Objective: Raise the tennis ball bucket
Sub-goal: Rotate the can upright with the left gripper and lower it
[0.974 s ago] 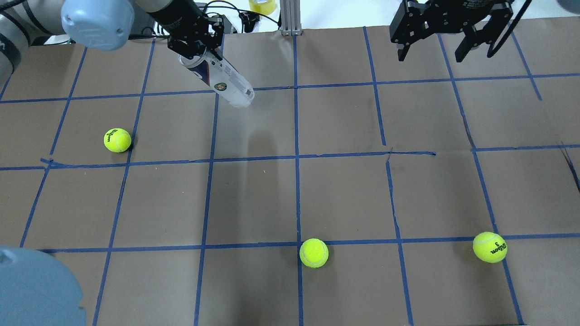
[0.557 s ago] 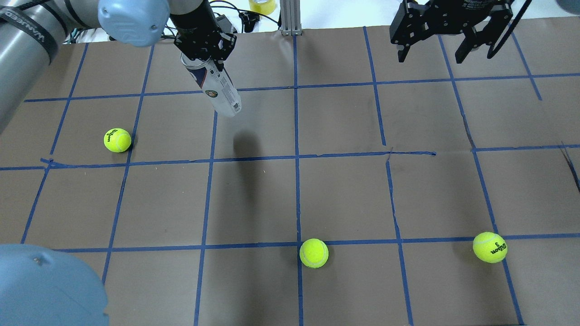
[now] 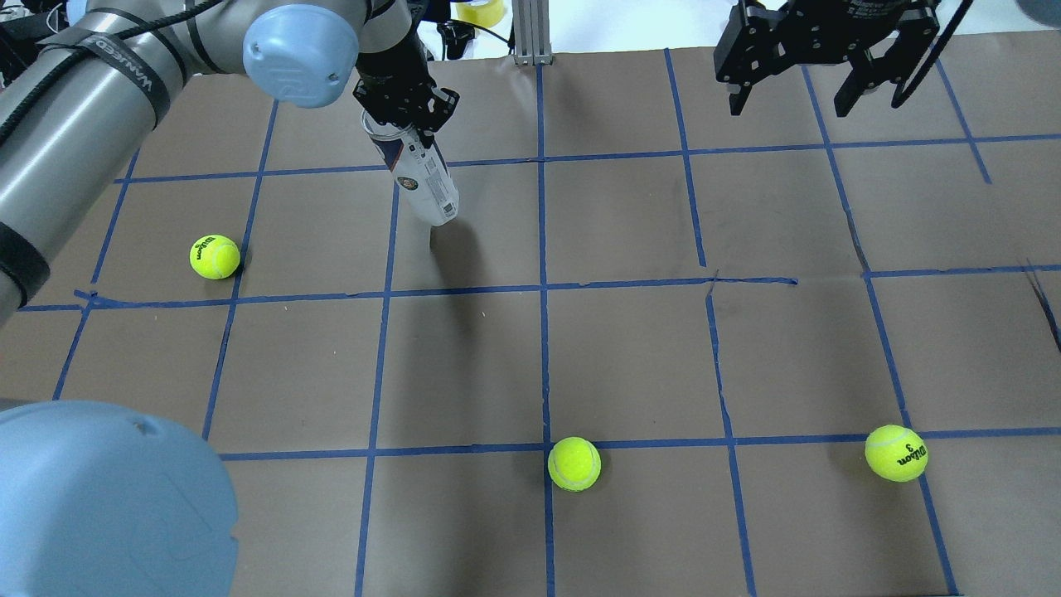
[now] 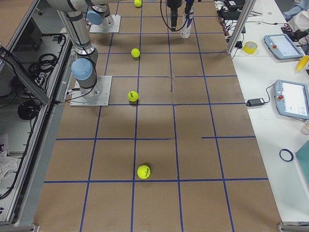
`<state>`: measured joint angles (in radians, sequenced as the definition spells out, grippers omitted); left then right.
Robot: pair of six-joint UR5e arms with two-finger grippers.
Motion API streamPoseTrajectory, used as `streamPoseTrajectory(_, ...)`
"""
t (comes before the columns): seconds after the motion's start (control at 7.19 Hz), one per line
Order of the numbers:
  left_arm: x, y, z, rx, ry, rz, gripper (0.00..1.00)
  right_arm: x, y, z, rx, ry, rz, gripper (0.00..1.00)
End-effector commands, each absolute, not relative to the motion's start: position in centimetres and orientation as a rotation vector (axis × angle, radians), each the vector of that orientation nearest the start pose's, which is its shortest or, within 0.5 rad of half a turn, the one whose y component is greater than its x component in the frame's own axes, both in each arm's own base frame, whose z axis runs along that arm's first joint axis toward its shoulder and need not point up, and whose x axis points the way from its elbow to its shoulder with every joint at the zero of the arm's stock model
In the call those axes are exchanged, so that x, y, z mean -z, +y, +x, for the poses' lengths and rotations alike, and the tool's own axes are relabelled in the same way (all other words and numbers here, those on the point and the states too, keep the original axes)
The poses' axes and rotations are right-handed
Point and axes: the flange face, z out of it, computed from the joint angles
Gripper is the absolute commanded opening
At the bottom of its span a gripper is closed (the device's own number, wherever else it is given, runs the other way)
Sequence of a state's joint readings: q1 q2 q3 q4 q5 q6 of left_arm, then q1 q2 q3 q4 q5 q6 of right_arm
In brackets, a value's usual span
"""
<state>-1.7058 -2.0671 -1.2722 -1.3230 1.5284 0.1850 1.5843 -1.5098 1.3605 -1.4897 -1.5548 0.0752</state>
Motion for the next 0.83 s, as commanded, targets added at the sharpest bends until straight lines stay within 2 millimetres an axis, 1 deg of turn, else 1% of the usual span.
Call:
streamPoseTrajectory(0.0, -35.41, -66.19, -25.0, 0.067, 3.135, 0.553, 0.0, -55.21, -51.83, 14.1, 0.102, 3.122, 0.095, 1.0)
streamPoseTrajectory(0.14, -35.41, -66.14, -25.13, 0.066, 3.138, 0.544, 0.0, -55.2, -51.83, 14.1, 0.102, 3.122, 0.095, 1.0)
streamPoseTrajectory(0.28, -35.24, -66.12, -25.24, 0.062, 3.149, 0.543, 0.05, -55.28, -51.77, 14.1, 0.104, 3.122, 0.095, 1.0)
streamPoseTrajectory(0.42, -35.19, -65.87, -25.39, 0.057, 3.169, 0.547, 0.14, -55.2, -51.83, 14.1, 0.102, 3.122, 0.095, 1.0)
streamPoseTrajectory(0.56, -35.01, -65.81, -25.41, 0.054, 3.174, 0.54, 0.37, -55.28, -51.77, 14.1, 0.104, 3.122, 0.095, 1.0)
streamPoseTrajectory(0.7, -35.07, -65.69, -25.41, 0.054, 3.176, 0.538, 0.56, -55.28, -51.77, 14.1, 0.104, 3.122, 0.095, 1.0)
